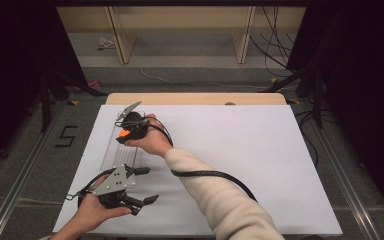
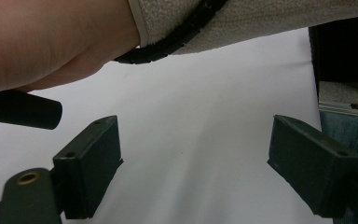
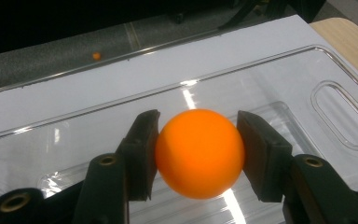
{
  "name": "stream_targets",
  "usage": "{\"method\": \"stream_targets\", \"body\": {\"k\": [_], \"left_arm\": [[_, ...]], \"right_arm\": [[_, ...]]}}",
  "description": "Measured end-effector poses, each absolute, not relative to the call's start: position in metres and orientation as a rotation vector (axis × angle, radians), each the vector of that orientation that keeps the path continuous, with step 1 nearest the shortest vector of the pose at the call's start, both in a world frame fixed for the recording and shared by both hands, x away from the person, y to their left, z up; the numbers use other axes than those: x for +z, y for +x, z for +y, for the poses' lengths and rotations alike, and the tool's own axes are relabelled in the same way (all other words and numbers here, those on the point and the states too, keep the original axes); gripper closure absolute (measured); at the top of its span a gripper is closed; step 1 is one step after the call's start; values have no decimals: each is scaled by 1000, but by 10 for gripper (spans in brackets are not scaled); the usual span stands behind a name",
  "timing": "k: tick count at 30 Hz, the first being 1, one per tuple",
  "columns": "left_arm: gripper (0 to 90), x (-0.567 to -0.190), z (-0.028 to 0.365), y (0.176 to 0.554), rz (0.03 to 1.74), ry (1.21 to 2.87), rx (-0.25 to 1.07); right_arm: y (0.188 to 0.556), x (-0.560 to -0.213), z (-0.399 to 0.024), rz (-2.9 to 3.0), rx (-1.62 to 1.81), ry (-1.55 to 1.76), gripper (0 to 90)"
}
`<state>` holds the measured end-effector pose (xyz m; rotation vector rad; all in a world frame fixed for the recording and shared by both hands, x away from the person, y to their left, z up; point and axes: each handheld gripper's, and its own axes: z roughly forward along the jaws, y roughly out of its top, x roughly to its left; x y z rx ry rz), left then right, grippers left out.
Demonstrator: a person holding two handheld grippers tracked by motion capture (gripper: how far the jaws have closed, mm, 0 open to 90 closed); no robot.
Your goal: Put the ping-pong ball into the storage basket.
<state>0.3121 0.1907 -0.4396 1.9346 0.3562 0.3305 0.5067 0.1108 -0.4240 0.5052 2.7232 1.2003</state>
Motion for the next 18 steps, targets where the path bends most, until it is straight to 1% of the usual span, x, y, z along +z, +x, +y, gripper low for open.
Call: {"method": "stream_targets", "body": {"k": [13, 15, 18], "left_arm": [[165, -439, 191, 312, 357, 1933, 331], [165, -439, 191, 312, 357, 1933, 331], [165, -439, 191, 312, 357, 1933, 331]], "right_arm": [[507, -422, 111, 2716, 1212, 505, 509], [507, -421, 110, 2711, 1216, 509, 492], [506, -417, 109, 2691, 1241, 515, 438]]}}
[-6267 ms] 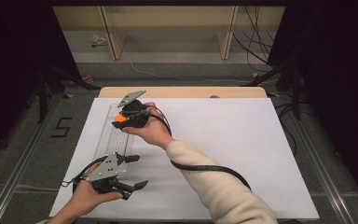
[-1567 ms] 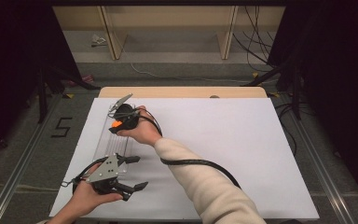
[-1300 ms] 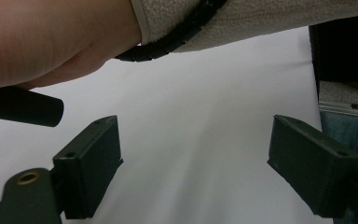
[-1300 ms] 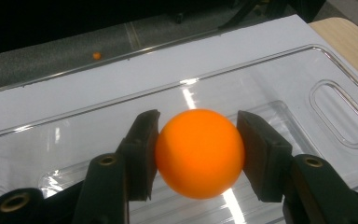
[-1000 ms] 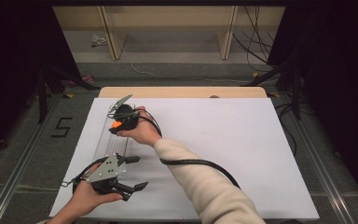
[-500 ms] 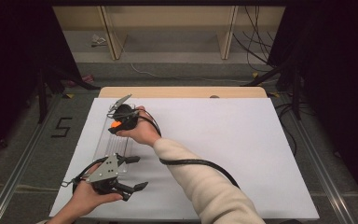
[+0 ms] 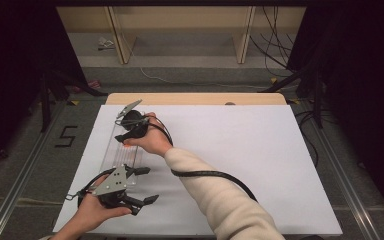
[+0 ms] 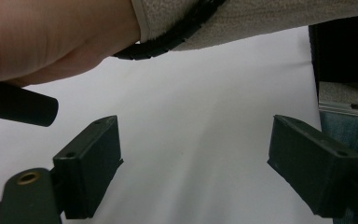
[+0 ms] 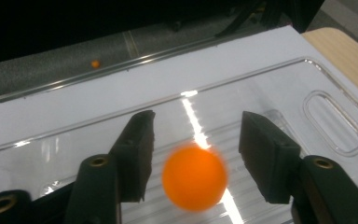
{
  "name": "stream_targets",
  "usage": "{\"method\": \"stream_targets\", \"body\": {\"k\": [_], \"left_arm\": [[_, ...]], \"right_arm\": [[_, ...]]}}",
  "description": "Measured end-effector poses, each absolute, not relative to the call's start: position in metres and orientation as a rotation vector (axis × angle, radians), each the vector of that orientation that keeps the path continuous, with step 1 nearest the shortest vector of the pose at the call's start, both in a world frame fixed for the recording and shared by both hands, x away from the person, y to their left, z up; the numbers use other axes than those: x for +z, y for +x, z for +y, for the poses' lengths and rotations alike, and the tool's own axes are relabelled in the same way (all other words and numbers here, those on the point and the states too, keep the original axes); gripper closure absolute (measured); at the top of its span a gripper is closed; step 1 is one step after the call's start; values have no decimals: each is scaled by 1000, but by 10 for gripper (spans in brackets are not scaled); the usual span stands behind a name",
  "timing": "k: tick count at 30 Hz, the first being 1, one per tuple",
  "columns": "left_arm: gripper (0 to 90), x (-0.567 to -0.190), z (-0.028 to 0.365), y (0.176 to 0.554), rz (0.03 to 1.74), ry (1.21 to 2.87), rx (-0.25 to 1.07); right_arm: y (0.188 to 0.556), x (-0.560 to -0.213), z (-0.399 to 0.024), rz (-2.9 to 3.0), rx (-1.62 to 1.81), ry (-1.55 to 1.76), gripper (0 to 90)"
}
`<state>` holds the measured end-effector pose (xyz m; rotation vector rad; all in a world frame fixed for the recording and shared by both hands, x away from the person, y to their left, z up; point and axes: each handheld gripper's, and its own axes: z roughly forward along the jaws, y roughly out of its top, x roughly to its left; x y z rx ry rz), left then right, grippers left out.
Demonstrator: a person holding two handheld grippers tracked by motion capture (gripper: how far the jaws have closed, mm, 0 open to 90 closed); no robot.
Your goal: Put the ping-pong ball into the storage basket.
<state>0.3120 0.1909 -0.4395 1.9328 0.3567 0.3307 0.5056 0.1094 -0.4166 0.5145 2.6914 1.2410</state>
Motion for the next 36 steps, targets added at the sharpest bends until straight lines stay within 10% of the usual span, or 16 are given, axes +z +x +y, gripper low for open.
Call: {"method": "stream_targets", "body": {"k": [11, 36], "left_arm": [[164, -440, 191, 312, 354, 1934, 330], [163, -440, 191, 312, 358, 1934, 331]], "right_arm": [[500, -397, 96, 2591, 1331, 520, 161], [495, -391, 25, 2526, 1334, 628, 162]]}}
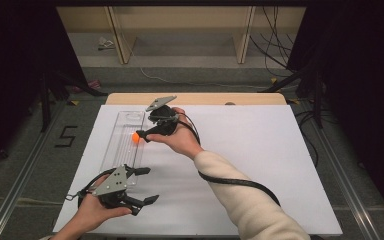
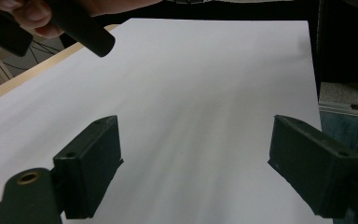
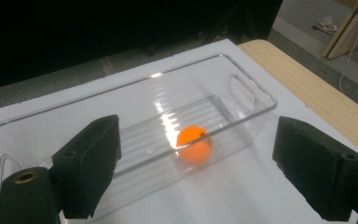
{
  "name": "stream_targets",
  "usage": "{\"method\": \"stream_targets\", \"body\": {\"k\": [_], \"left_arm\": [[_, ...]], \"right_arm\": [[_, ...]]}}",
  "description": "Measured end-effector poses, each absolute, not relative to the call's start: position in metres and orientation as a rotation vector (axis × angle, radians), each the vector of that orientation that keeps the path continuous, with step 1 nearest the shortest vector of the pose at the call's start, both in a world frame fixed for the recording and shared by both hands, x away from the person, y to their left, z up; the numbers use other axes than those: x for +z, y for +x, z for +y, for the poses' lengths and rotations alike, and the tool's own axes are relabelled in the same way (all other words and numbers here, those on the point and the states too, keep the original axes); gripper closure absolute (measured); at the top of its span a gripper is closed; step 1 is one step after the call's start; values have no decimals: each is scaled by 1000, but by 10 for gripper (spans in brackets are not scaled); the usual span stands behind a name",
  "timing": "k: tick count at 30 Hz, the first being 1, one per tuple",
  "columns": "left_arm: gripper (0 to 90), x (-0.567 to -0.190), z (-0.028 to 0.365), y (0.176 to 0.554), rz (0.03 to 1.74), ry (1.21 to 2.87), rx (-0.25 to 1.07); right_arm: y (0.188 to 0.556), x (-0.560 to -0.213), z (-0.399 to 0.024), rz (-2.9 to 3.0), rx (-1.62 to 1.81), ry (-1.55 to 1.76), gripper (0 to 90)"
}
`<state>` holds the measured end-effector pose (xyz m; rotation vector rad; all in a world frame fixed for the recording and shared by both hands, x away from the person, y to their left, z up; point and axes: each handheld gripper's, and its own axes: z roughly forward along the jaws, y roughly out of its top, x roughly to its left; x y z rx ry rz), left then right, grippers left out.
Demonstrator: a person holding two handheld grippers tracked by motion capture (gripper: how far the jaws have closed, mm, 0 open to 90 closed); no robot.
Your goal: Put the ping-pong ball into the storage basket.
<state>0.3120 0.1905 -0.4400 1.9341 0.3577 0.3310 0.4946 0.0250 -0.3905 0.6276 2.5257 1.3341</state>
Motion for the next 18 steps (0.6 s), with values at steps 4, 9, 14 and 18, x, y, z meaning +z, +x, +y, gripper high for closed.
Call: {"method": "stream_targets", "body": {"k": [4, 9, 14, 18], "left_arm": [[163, -440, 191, 312, 361, 1933, 332], [163, -440, 191, 312, 360, 1933, 333], [163, -440, 191, 312, 361, 1933, 331], [163, -440, 191, 312, 361, 1935, 330]], "right_arm": [[493, -391, 16, 2521, 1336, 641, 162], [491, -392, 2, 2512, 1336, 657, 162], [488, -394, -13, 2501, 1336, 682, 161], [485, -396, -27, 2493, 1338, 705, 161]]}}
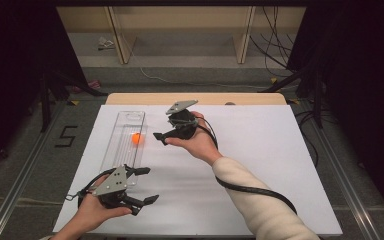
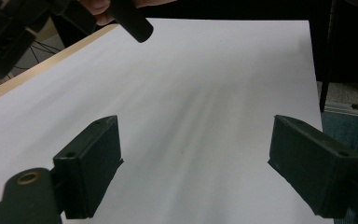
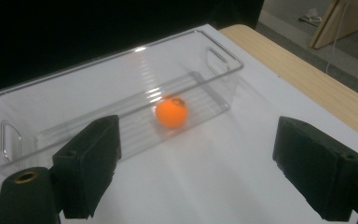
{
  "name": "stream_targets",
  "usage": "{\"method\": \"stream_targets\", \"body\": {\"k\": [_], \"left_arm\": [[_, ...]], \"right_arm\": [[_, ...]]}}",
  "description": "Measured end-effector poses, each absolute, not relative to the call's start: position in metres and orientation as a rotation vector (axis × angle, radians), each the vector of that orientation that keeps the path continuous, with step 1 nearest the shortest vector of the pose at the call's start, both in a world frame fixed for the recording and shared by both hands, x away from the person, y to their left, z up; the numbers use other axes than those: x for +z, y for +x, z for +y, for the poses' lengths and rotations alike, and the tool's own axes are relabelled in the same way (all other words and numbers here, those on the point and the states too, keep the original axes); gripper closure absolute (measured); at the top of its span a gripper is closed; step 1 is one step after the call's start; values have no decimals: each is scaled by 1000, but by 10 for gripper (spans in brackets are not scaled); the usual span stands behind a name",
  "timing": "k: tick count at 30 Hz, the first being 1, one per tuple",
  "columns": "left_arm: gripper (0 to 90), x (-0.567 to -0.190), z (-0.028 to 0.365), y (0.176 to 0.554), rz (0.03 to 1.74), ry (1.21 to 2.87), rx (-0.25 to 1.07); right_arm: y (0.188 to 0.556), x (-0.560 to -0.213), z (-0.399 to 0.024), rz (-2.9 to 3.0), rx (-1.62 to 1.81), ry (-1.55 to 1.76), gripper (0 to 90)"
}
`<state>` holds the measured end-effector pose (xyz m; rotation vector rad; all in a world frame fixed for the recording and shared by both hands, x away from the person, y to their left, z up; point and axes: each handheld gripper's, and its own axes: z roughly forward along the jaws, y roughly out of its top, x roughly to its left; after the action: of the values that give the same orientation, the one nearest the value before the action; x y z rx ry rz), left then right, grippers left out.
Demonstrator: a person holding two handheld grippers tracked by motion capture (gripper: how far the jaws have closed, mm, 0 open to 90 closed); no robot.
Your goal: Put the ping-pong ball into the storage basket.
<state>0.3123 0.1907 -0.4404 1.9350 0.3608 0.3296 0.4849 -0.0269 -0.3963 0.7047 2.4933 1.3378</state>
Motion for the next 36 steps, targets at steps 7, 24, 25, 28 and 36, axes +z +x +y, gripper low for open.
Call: {"method": "stream_targets", "body": {"k": [7, 24, 25, 28, 36], "left_arm": [[163, -440, 191, 312, 361, 1935, 334], [163, -441, 191, 312, 367, 1934, 331], [162, -441, 191, 312, 367, 1934, 332], [163, -441, 191, 312, 369, 1933, 332], [162, -441, 191, 313, 368, 1933, 332]], "right_arm": [[481, -402, -51, 2474, 1340, 759, 161], [474, -410, -92, 2432, 1345, 850, 161], [473, -410, -94, 2431, 1346, 851, 161], [471, -411, -99, 2425, 1345, 858, 161], [464, -415, -118, 2411, 1339, 887, 161]]}}
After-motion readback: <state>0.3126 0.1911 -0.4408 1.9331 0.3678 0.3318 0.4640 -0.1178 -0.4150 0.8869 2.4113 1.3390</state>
